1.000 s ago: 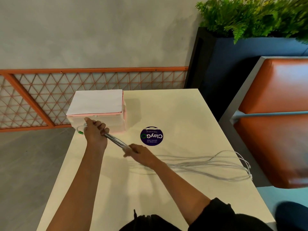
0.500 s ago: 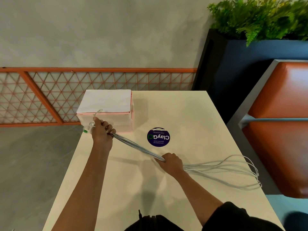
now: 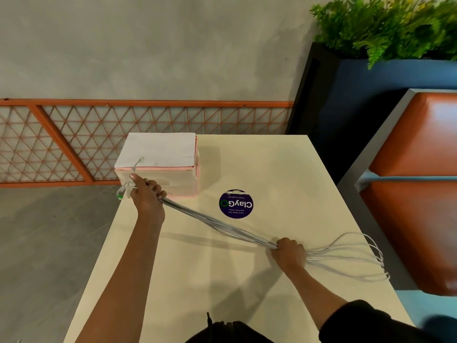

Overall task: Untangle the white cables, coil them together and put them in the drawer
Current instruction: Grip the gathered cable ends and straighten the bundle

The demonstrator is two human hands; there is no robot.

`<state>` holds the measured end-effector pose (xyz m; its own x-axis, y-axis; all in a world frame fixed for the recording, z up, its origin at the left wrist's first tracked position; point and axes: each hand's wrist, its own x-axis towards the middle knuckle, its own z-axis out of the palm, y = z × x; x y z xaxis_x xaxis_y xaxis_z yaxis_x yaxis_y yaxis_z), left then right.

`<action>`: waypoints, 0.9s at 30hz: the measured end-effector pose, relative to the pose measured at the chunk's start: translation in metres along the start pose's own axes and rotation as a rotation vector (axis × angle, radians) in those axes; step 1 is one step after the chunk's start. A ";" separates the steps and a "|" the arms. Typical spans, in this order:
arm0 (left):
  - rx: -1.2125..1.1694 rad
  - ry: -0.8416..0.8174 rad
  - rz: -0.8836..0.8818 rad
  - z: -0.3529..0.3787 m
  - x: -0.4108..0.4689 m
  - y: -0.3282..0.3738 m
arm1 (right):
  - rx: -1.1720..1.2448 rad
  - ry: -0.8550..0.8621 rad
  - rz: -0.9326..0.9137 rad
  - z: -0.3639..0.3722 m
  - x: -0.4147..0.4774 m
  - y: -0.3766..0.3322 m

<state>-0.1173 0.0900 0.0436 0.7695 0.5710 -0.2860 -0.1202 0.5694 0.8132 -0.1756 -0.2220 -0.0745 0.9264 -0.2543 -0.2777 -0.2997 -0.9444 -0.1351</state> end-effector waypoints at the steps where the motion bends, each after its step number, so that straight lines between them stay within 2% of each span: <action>1: 0.003 0.009 -0.002 -0.001 0.000 -0.001 | 0.034 0.010 0.037 -0.001 0.002 0.003; 4: 0.012 0.030 -0.024 -0.002 0.000 -0.006 | 0.121 -0.030 0.113 -0.002 0.008 0.007; 6: 0.030 0.014 -0.025 -0.001 -0.002 -0.010 | 0.071 -0.111 0.112 -0.002 0.011 0.003; 9: 0.070 -0.037 -0.002 0.005 -0.009 -0.014 | -0.169 -0.281 0.003 -0.013 0.023 -0.011; 11: 0.077 -0.074 0.014 0.013 -0.015 -0.017 | -0.203 -0.388 -0.139 -0.030 0.032 -0.034; 12: 0.073 -0.090 0.016 0.016 -0.018 -0.019 | -0.117 -0.438 -0.252 -0.041 0.034 -0.050; 14: 0.053 -0.125 0.009 0.022 -0.023 -0.022 | 0.216 -0.546 -0.488 -0.062 0.028 -0.088; 16: 0.028 -0.171 -0.006 0.026 -0.026 -0.022 | 0.495 -0.616 -0.628 -0.080 0.012 -0.126; 18: 0.019 -0.207 -0.025 0.028 -0.026 -0.020 | 0.607 -0.620 -0.719 -0.088 0.000 -0.154; 23: -0.011 -0.301 -0.112 0.020 -0.015 -0.008 | 0.807 -0.694 -0.759 -0.090 -0.016 -0.169; 27: -0.138 -0.274 -0.144 0.015 -0.004 -0.003 | 0.829 -0.684 -0.774 -0.092 -0.017 -0.165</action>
<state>-0.1107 0.0770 0.0498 0.9226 0.3092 -0.2307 -0.0672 0.7178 0.6930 -0.1209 -0.0808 0.0396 0.6925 0.6753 -0.2539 -0.0255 -0.3288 -0.9441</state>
